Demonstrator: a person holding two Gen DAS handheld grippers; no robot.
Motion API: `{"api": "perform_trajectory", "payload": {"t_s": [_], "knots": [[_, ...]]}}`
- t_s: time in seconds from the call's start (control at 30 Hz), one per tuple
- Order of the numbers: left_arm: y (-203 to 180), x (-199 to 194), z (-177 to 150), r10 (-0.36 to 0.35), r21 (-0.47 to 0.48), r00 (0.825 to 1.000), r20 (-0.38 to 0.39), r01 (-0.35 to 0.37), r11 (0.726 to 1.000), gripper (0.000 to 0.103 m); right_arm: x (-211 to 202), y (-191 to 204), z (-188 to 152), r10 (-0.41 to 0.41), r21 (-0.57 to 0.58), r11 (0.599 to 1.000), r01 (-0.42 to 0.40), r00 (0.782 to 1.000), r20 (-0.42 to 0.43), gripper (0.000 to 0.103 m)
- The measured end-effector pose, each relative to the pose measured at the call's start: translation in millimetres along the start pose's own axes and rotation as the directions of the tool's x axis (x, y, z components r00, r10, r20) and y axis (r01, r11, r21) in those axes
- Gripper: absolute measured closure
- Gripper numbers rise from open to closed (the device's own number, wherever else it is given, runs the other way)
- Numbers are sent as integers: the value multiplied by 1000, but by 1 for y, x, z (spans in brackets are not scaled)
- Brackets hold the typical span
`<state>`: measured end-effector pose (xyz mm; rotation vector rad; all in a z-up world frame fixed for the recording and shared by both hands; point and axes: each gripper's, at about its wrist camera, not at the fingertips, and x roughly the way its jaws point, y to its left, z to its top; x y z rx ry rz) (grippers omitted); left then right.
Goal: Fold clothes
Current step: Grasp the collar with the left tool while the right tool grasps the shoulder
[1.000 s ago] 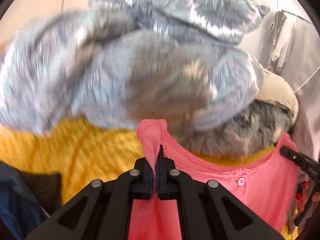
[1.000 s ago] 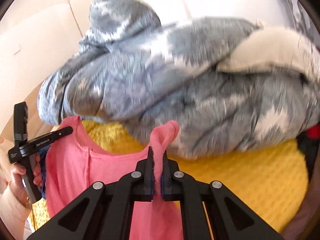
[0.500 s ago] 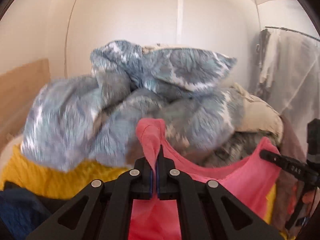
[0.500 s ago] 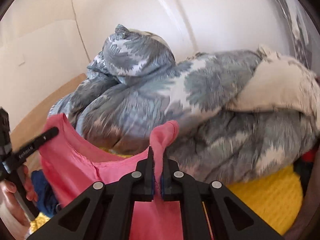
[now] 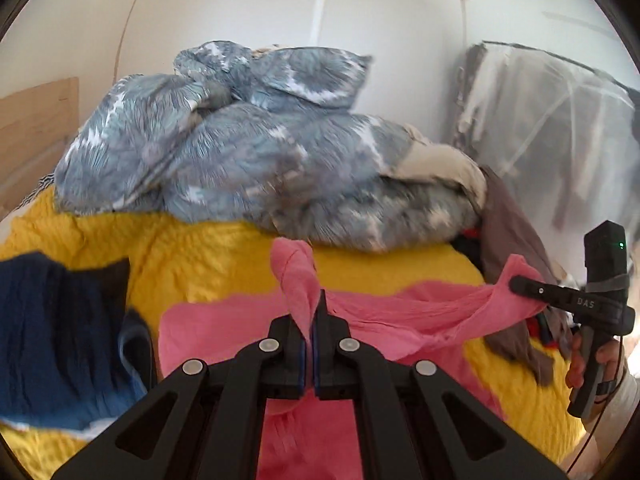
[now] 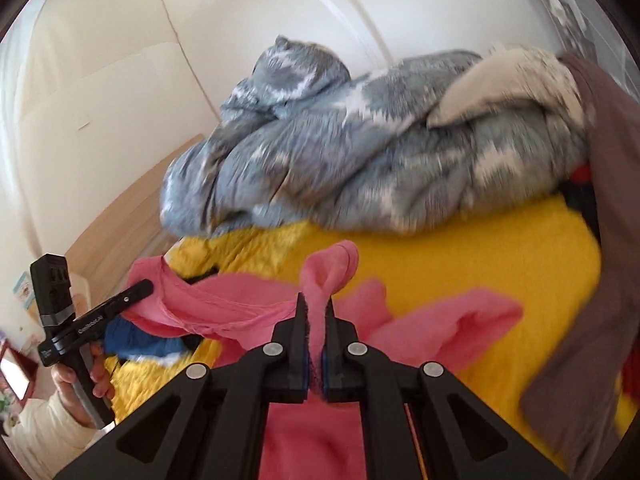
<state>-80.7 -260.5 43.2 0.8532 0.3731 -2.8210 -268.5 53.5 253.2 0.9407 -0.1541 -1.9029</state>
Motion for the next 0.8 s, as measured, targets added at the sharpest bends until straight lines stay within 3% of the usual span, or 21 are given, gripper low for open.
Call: {"api": "perform_trajectory", "payload": {"t_s": [0.2,0.47,0.8], "knots": [[-8,-35,-52,-11,-35,1000,-8,11,999,101,-38,12,-59,15,42,999,-16,1000,12,99],[6,-53,-91,-9,-91,999,-49,4,996,101,-60,26,-98,29,23,999,-28,999,-18,99],[-10,-42,-123,50,13,981,-185,-48,999,101,-50,22,-127,-18,5,1000,19,991,-134,99]]}}
